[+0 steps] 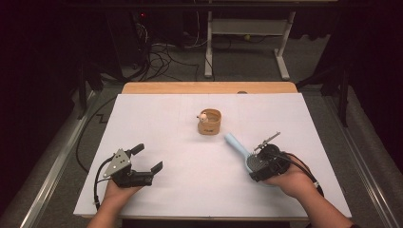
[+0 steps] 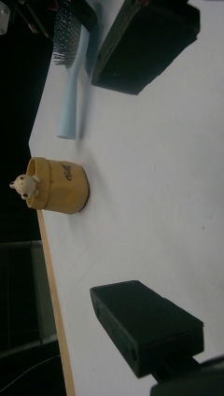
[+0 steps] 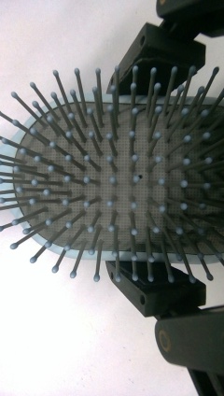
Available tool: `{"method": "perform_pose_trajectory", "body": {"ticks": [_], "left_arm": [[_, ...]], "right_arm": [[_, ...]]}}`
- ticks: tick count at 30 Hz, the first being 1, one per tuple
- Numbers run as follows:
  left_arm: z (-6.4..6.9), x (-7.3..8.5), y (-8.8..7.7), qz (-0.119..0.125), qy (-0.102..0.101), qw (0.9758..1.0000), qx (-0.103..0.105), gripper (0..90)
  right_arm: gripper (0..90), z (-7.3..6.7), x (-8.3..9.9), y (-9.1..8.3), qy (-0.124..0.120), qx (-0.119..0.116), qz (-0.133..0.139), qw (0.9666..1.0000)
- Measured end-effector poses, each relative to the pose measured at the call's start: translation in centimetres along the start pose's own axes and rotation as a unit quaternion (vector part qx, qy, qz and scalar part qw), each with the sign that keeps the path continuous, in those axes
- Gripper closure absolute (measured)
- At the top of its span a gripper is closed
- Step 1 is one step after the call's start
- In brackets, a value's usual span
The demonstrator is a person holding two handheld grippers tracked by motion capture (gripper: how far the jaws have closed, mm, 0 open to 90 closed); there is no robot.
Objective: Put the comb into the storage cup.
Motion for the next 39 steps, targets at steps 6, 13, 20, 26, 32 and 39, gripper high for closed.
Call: {"method": "perform_pose_trajectory", "body": {"ticks": [6, 13, 20, 26, 32, 39], "left_arm": [[0.0, 0.0, 0.0, 0.001, 0.001, 1.0000, -0.001, 3.7], [0.0, 0.0, 0.1, -0.002, 0.004, 1.0000, -0.007, 4.2], [-0.5, -0.5, 0.3, 0.024, 0.001, 0.9993, -0.029, 1.0], [-1.1, -1.1, 1.1, 0.003, 0.010, 0.9986, -0.052, 0.7], [-1.4, -1.3, 2.7, -0.018, 0.018, 0.9985, -0.048, 1.5], [-0.3, -2.0, 5.0, 0.001, 0.016, 0.9995, -0.028, 2.0]], "right_arm": [[20.6, 0.0, 0.1, -0.5, -0.003, -0.004, 0.003, 1.0000], [20.6, -0.6, 0.0, -1.0, -0.016, -0.011, 0.004, 0.9998], [20.6, -1.2, -0.6, -1.4, -0.028, -0.017, 0.010, 0.9994], [20.6, -1.9, -1.4, -1.7, -0.036, -0.023, 0.014, 0.9990], [20.6, -2.4, -2.1, -1.6, -0.054, -0.026, 0.011, 0.9981], [20.6, -2.8, -2.7, -1.6, -0.062, -0.032, 0.008, 0.9975]]}}
Point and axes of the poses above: each handheld gripper's, and its own axes: y roughly forward along the jaws, x roughly out of its underside, z roughly to its right, the point moved 6 cm from there along y, roughly forward along the jaws, and after that the axes turned 4 degrees about z, right-handed, at the moved point
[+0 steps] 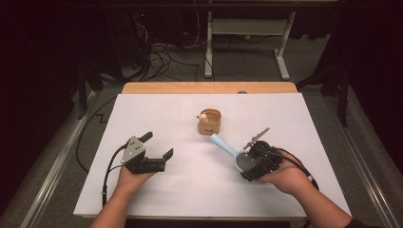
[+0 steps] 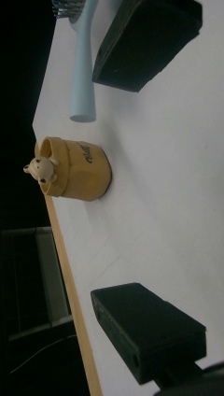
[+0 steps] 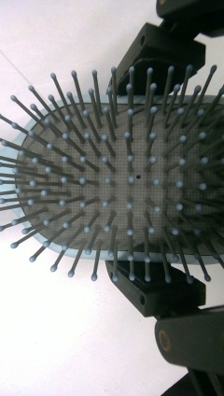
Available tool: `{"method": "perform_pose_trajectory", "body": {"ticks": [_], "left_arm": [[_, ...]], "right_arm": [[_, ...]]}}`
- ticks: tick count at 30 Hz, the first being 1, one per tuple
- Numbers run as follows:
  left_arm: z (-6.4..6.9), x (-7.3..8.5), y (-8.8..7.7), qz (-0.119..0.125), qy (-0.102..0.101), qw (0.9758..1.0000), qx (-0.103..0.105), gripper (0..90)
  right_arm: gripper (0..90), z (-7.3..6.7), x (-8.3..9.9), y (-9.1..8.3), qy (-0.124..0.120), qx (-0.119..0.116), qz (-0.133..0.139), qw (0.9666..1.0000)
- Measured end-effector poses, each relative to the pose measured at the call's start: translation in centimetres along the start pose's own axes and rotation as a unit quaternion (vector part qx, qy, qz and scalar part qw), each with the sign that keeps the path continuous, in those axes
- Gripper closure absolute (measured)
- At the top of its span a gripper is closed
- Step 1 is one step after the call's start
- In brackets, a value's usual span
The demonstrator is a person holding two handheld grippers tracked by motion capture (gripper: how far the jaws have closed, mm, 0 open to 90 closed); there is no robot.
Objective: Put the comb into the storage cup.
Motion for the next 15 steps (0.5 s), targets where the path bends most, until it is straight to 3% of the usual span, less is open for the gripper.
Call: {"method": "perform_pose_trajectory", "body": {"ticks": [6, 11, 15], "left_arm": [[1.1, -0.1, 1.0, 0.003, 0.005, 0.9999, 0.013, 2.5], [2.4, 0.1, 0.8, 0.001, 0.036, 0.9991, 0.022, 2.5], [2.8, 0.1, 0.9, 0.005, 0.037, 0.9990, 0.024, 2.5]], "right_arm": [[20.7, -0.2, -0.8, 0.2, -0.013, -0.004, 0.001, 0.9999], [20.6, -0.5, -1.4, 0.2, -0.016, -0.003, 0.000, 0.9999], [20.6, -0.9, -1.8, 0.3, -0.021, -0.004, -0.003, 0.9998]]}}
Point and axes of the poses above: each handheld gripper's, and its own axes: y roughly forward along the jaws, x roughly out of its underside, z roughly to its right, the point moved 6 cm from there along y, roughly forward along the jaws, and after that the axes turned 4 degrees about z, right-handed, at the moved point
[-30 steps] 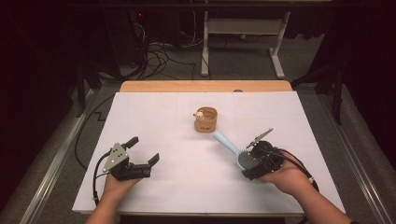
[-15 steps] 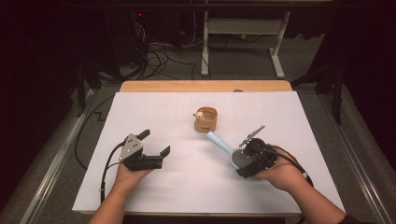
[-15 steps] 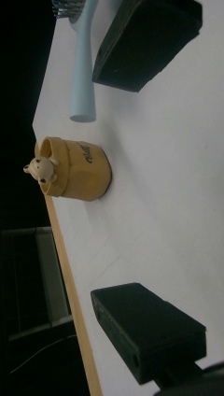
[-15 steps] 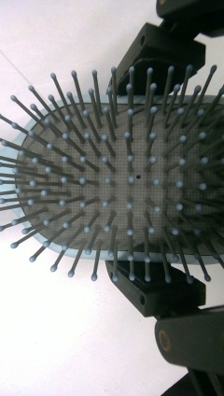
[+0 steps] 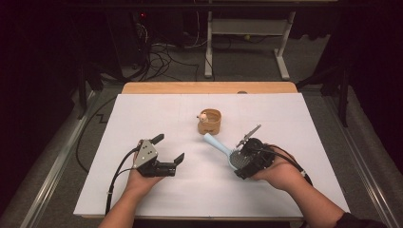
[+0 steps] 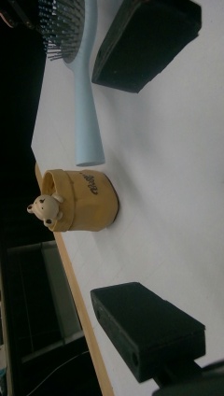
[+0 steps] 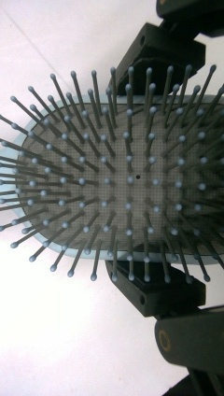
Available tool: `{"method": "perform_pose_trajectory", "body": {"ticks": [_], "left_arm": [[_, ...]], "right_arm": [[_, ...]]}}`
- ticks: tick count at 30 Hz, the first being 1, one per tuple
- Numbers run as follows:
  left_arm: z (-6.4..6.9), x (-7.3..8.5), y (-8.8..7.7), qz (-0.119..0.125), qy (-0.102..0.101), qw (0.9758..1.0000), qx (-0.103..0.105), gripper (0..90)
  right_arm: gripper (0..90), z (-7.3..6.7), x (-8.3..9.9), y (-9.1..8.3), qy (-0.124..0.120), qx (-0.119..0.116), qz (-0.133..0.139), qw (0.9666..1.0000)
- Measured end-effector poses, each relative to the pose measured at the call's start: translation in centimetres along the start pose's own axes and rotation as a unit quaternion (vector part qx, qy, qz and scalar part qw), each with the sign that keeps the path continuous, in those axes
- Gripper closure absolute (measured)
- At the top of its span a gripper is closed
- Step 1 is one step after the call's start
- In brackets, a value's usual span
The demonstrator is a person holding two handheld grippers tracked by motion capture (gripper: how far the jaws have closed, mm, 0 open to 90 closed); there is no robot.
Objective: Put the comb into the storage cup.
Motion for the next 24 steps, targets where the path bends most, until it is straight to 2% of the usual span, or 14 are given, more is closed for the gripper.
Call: {"method": "perform_pose_trajectory", "body": {"ticks": [8, 13, 14, 19, 20, 24], "left_arm": [[0.5, 0.8, 0.1, -0.021, 0.028, 0.9993, -0.009, 3.5], [0.8, 1.3, 0.3, -0.035, 0.039, 0.9986, -0.009, 3.4], [0.9, 1.3, 0.3, -0.035, 0.039, 0.9986, -0.007, 3.4], [1.2, 1.3, 0.4, -0.034, 0.047, 0.9983, -0.006, 3.4], [1.3, 1.5, 0.4, -0.039, 0.058, 0.9975, -0.007, 3.4], [1.6, 1.7, 0.4, -0.045, 0.070, 0.9965, -0.007, 3.4]], "right_arm": [[20.6, -0.9, -0.7, 0.3, -0.025, -0.005, -0.006, 0.9996], [20.6, -0.8, -1.0, 0.3, -0.026, -0.006, -0.003, 0.9996], [20.6, -0.9, -1.0, 0.2, -0.021, -0.007, -0.005, 0.9997], [20.6, -1.2, -1.4, 0.3, -0.026, -0.012, -0.004, 0.9996], [20.6, -1.4, -1.6, 0.4, -0.031, -0.014, -0.006, 0.9994], [20.6, -1.8, -2.0, 0.5, -0.037, -0.017, -0.006, 0.9992]]}}
Point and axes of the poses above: each handheld gripper's, and its own axes: y roughly forward along the jaws, x roughly out of its underside, z roughly to its right, the point moved 6 cm from there along y, roughly forward along the jaws, and after that the axes turned 4 degrees about z, right-handed, at the moved point
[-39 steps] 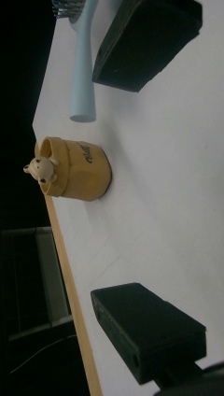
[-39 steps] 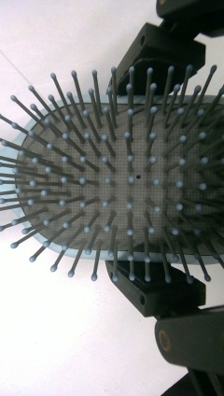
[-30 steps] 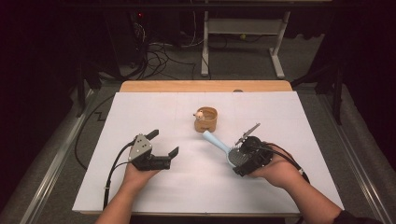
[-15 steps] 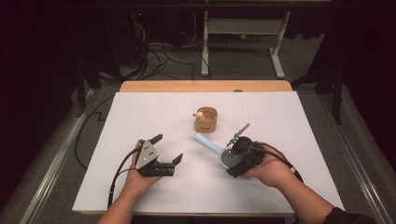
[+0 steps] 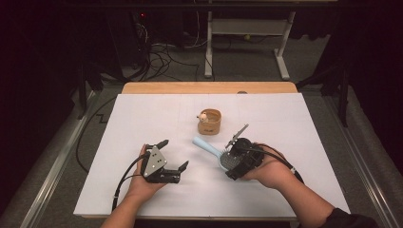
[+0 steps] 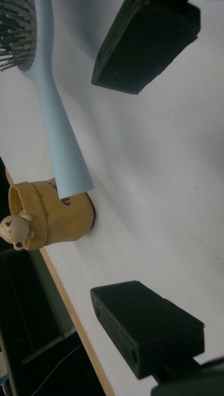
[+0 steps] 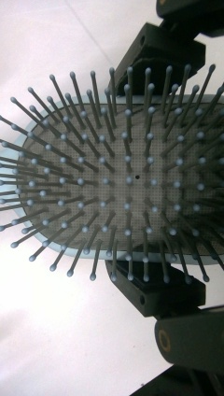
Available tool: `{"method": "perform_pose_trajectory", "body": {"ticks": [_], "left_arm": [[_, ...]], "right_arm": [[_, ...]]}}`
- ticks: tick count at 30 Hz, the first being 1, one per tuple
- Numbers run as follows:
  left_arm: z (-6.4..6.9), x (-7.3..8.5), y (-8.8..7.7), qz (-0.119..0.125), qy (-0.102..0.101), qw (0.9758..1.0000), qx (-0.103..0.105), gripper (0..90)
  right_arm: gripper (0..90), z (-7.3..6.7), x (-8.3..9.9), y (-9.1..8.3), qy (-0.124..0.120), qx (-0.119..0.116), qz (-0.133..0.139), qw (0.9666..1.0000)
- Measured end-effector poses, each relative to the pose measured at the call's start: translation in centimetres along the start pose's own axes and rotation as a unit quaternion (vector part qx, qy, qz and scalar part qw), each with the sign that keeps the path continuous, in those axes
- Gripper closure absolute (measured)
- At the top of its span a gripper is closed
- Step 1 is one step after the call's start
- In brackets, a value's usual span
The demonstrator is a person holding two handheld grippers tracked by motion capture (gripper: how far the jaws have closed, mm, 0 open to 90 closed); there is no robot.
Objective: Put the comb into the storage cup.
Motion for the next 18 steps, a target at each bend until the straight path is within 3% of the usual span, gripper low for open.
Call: {"method": "perform_pose_trajectory", "body": {"ticks": [7, 18], "left_arm": [[-0.1, 0.1, -0.3, 0.004, 0.003, 1.0000, -0.008, 3.4], [0.1, 0.4, -0.3, -0.004, 0.033, 0.9991, -0.028, 3.5]], "right_arm": [[20.6, -0.4, -0.8, 0.6, -0.012, -0.001, 0.006, 0.9999], [20.6, -1.8, -3.1, 1.5, -0.024, -0.024, 0.025, 0.9991]]}}
Point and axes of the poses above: each handheld gripper's, and its own axes: y roughly forward along the jaws, x roughly out of its underside, z roughly to its right, the point moved 6 cm from there along y, roughly forward along the jaws, and after that the axes turned 4 degrees about z, right-handed, at the moved point
